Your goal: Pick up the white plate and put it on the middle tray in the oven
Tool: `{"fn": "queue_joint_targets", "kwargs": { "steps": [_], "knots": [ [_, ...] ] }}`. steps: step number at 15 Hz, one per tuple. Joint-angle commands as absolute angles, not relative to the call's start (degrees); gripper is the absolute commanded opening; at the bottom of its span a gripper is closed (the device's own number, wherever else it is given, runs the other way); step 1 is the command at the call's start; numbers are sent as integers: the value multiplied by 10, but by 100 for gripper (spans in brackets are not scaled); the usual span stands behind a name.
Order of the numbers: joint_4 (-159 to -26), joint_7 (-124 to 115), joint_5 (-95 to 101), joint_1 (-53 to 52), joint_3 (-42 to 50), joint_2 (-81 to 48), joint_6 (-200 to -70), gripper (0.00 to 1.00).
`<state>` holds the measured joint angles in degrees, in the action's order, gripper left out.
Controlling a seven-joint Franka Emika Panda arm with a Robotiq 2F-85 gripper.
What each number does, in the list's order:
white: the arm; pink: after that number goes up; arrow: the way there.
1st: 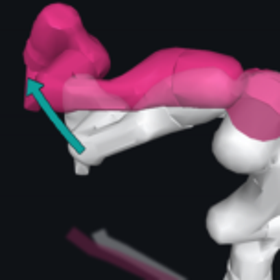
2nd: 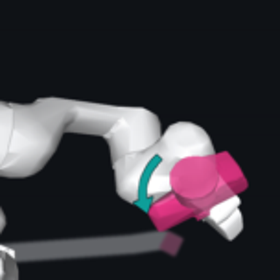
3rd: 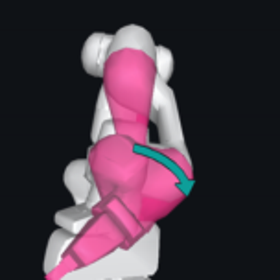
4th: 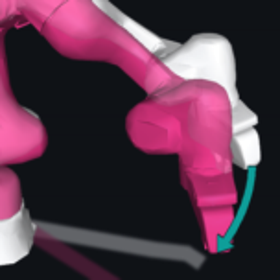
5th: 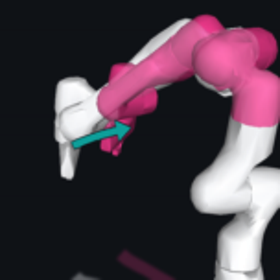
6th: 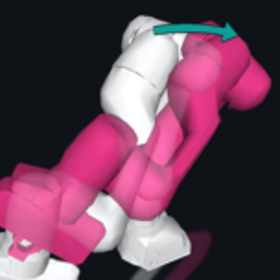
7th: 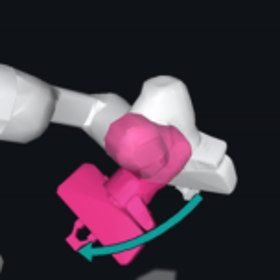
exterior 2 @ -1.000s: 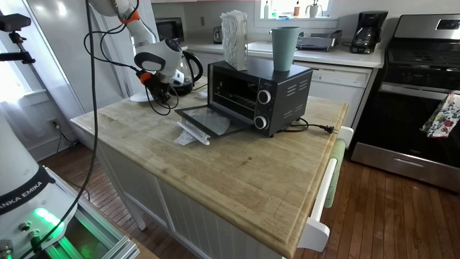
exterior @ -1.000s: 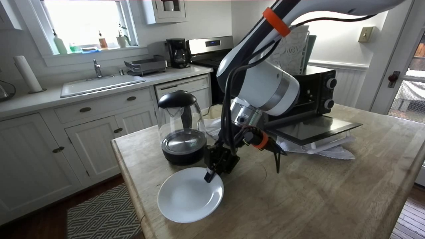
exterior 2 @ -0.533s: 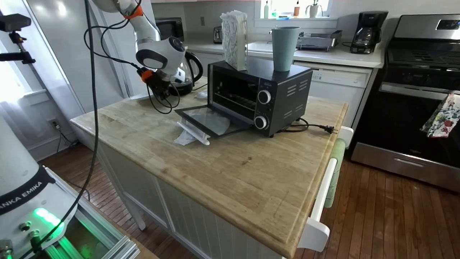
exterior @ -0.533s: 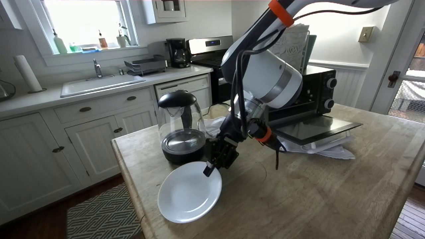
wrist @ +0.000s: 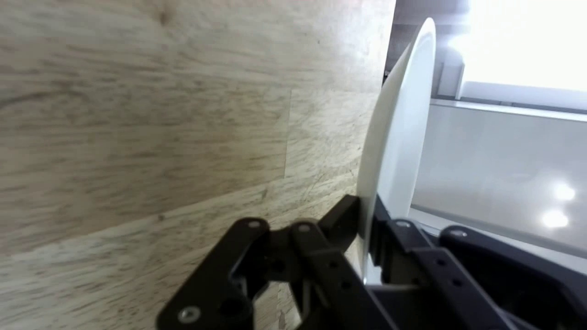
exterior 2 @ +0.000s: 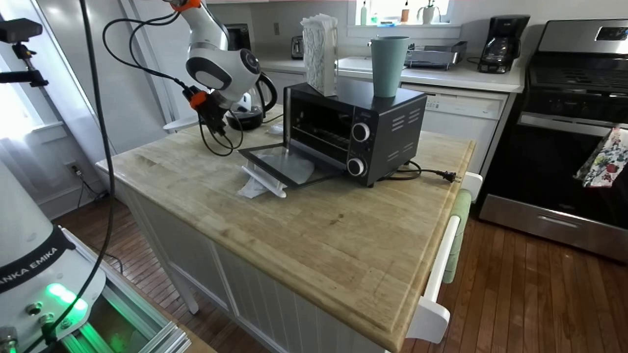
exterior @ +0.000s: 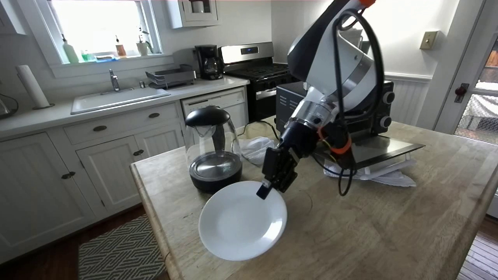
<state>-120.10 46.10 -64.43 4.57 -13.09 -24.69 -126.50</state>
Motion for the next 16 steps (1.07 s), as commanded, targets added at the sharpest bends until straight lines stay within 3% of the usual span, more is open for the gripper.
{"fn": "queue_joint_targets", "kwargs": {
  "steps": [1,10,16],
  "knots": [
    [-1296,521,-680,63,-89,-166,-1186,2],
    [-1472,589,-673,135,83,-39,-1038,2],
    [-1491,558,-675,175,164,-3,-1056,2]
  ]
}}
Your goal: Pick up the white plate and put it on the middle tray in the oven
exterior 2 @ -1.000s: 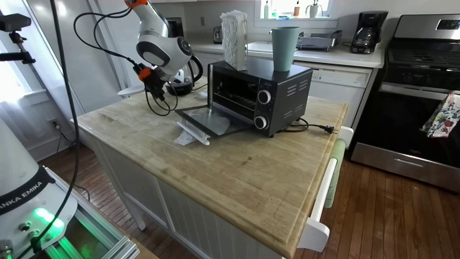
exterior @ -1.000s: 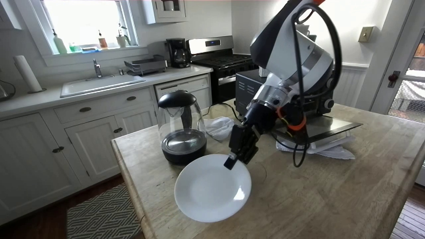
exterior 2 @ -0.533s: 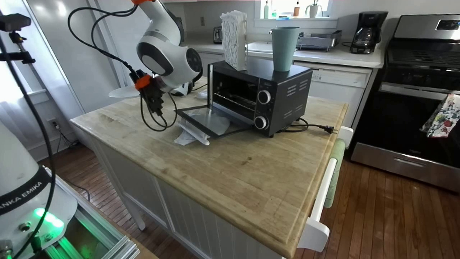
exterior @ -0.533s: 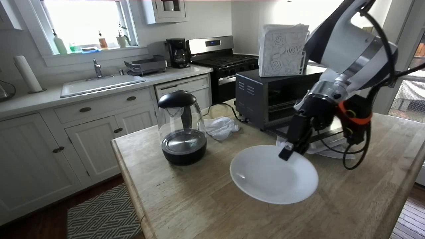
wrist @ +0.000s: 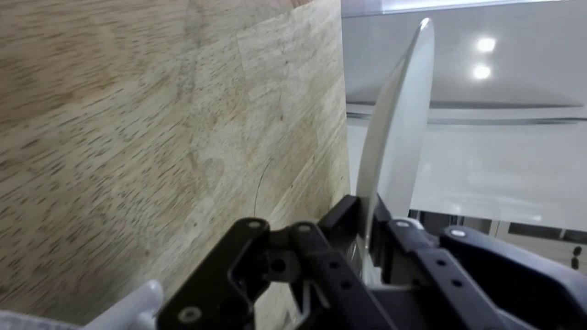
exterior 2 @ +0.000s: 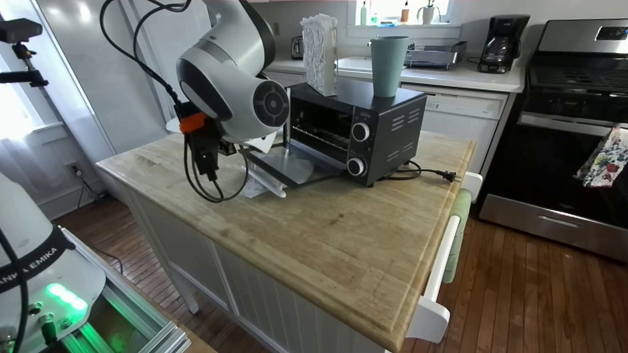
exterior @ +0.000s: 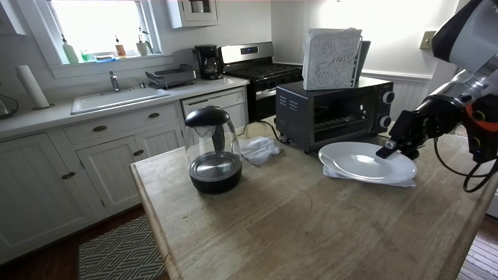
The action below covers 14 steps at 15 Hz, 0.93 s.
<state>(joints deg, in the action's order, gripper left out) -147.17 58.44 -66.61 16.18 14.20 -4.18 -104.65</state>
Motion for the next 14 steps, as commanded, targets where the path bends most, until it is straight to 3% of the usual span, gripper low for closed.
{"fn": "queue_joint_targets", "kwargs": {
  "steps": [1,9,10,14],
  "knots": [
    [-1492,549,-676,180,173,4,-1070,2],
    [-1469,527,-695,214,218,0,-1118,2],
    [-1472,534,-674,210,215,-10,-1110,9],
    [-1467,534,-675,214,219,-10,-1113,9]
  ]
}}
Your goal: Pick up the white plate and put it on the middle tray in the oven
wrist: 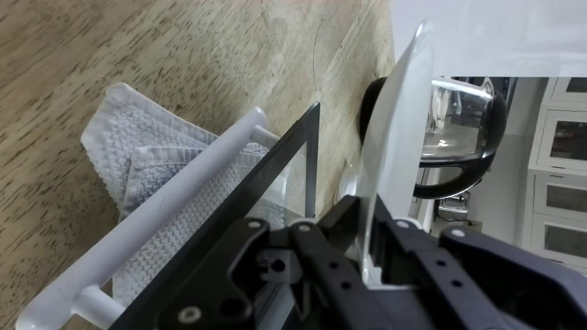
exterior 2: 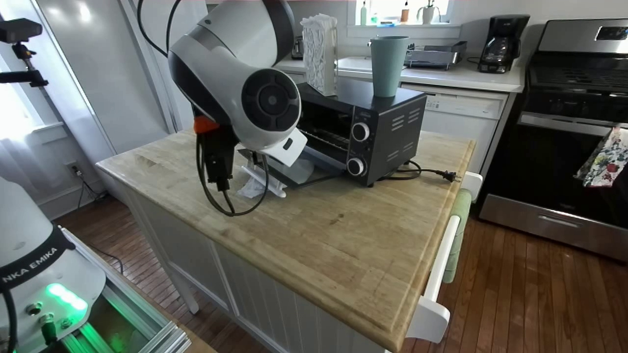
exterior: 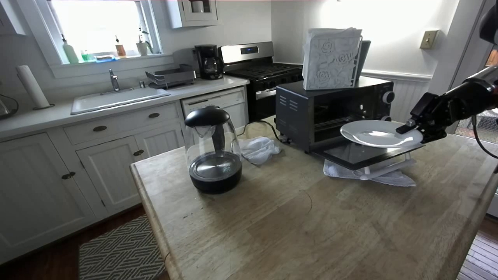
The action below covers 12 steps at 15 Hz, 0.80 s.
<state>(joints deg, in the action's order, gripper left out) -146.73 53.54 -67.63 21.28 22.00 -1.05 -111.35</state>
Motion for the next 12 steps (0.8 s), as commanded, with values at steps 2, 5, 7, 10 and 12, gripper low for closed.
{"fn": "queue_joint_targets", "kwargs": {
  "steps": [2,5,7,10,12],
  "knots": [
    [-1467,534,-675,214,219,-10,-1113,9],
    [-1464,531,-686,209,213,-14,-1131,2],
    [-1456,527,-703,204,207,-22,-1153,2],
    [-1440,502,-742,198,199,-36,-1183,2],
    [-1424,470,-777,198,196,-42,-1189,2]
  ]
}}
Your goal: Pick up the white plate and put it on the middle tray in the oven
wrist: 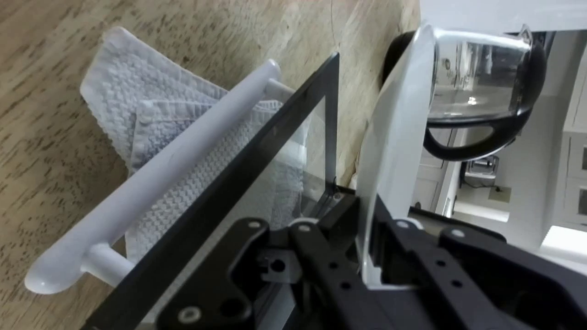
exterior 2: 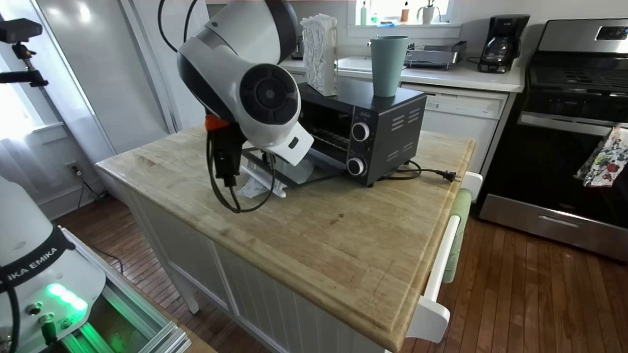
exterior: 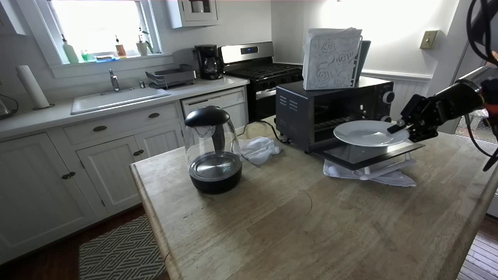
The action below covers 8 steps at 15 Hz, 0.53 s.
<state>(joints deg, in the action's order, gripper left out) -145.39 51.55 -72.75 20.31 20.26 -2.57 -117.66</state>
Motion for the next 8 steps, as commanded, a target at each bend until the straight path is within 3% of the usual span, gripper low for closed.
{"fn": "queue_joint_targets", "kwargs": {
  "steps": [1,8],
  "knots": [
    [-1415,456,-795,195,195,-46,-1198,2],
    [-1356,378,-915,177,176,-95,-1296,2]
  ]
}}
